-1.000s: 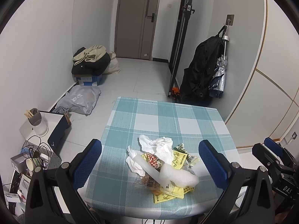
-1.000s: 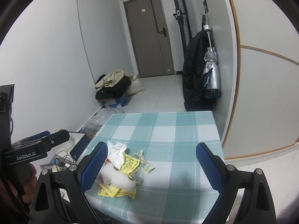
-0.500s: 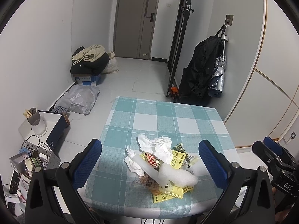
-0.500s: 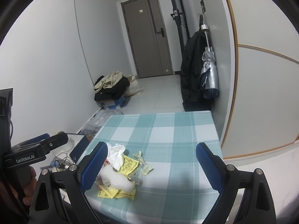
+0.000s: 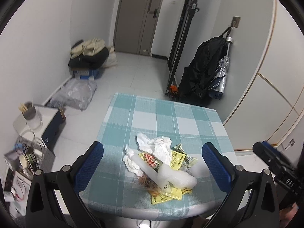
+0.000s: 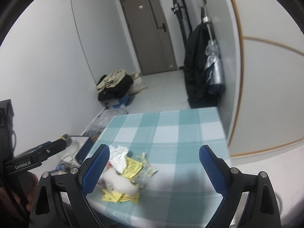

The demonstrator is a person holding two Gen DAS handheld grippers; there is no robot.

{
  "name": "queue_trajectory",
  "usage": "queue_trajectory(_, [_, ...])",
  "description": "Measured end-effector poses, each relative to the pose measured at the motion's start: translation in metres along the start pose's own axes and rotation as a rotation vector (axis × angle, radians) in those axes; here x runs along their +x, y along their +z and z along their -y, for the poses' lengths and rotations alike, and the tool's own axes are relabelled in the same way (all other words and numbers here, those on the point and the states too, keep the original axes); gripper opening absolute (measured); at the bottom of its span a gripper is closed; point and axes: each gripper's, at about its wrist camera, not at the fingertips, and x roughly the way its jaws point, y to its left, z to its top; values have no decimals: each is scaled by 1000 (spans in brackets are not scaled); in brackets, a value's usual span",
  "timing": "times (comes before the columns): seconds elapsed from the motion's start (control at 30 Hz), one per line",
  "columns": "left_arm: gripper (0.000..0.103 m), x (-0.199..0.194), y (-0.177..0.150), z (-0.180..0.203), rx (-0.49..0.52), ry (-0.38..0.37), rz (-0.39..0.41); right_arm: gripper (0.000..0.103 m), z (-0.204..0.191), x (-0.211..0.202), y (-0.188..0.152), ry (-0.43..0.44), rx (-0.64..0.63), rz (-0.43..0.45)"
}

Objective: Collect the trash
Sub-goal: 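Grasp the white foam piece with the right gripper while the left gripper approaches the white tissue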

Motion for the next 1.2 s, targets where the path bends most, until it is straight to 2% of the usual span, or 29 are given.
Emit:
queue_trajectory(0.1, [102, 4, 2, -8, -44, -27, -34, 96, -3, 13, -3, 54, 20, -44])
queue_trajectory(0.3, [102, 13, 5, -26, -101, -49, -83, 92, -21, 52, -10, 95, -21, -165])
queue_trajectory(0.53, [102, 28, 8, -56, -189, -44, -142, 76, -52, 104, -30, 193, -124, -352])
queue_trajectory(0.77, [102, 39, 11, -77, -266, -51, -190, 64, -71, 131, -54, 249, -220, -501])
queue_trajectory(0.97, [102, 46, 10, -82, -278, -57, -218, 52, -72, 142, -61, 229, -255, -560])
queue_trajectory(1.07, [102, 48, 10, -82, -277, -61, -227, 41, -73, 143, -67, 205, -288, -578])
queue_trajectory(1.2, [102, 48, 10, -82, -259, -46, -227, 40, -72, 138, -66, 197, -291, -564])
